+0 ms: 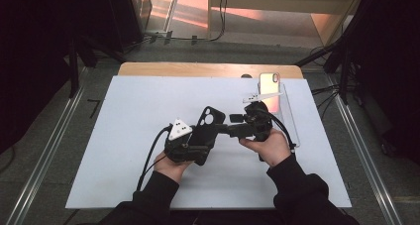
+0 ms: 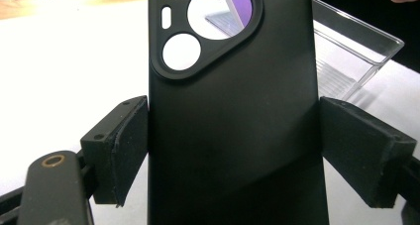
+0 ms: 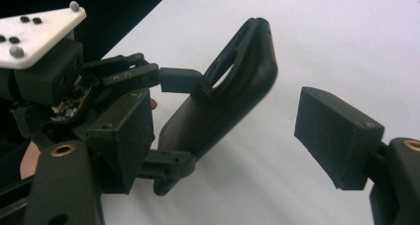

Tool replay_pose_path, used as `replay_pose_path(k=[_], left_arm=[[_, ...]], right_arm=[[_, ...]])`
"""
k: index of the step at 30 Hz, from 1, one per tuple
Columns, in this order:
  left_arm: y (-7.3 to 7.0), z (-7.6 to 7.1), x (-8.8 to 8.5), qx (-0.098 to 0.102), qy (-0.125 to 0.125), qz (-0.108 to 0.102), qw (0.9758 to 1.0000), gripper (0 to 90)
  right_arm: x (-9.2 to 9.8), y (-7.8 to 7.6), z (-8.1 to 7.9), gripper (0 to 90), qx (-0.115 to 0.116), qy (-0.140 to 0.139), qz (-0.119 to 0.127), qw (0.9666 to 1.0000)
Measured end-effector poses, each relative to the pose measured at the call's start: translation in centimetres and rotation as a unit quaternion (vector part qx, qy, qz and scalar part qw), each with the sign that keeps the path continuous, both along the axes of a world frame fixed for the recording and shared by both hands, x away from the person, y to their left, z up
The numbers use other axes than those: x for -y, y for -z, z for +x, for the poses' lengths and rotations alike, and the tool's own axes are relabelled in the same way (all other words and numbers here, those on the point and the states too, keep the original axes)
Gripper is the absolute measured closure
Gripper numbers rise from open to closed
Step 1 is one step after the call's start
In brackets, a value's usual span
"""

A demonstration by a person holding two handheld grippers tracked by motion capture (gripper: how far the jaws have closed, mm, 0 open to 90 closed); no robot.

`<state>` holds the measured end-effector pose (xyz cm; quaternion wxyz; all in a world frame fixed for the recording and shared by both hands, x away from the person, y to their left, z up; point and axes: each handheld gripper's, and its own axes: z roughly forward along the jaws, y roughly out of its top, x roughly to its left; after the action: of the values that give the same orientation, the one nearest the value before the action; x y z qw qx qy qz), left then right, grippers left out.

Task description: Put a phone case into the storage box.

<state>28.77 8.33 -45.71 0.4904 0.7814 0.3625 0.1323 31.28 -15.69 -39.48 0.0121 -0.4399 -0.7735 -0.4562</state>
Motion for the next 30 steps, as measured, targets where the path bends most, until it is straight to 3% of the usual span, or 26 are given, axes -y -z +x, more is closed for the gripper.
replay_pose_path(k=[5,11,18,24,27,30], left_arm=[[-0.1,-0.2,0.1,0.017,-0.001,-0.003,0.9999,15.5],[-0.4,-0.2,0.1,0.018,-0.003,-0.022,0.9996,15.3],[-0.8,-0.3,0.3,0.024,-0.007,-0.022,0.9994,15.1],[-1.2,-0.6,0.5,0.021,-0.013,-0.022,0.9995,14.9],[-1.2,-0.8,0.7,0.02,-0.01,-0.024,0.9995,14.9],[-1.2,-0.9,0.9,0.021,-0.006,-0.022,0.9995,14.9]], right_arm=[[-0.4,-0.1,0.7,21.6,-0.008,0.002,0.007,0.9999],[-0.8,-0.1,1.5,22.3,-0.016,0.006,0.017,0.9997],[-1.4,0.0,2.4,25.1,-0.025,0.006,0.031,0.9992],[-1.2,0.2,2.8,43.9,-0.045,0.022,0.043,0.9978],[-0.6,0.1,3.1,56.1,-0.078,0.036,0.071,0.9938],[-0.1,0.0,3.2,68.1,-0.087,0.043,0.09,0.9911]])
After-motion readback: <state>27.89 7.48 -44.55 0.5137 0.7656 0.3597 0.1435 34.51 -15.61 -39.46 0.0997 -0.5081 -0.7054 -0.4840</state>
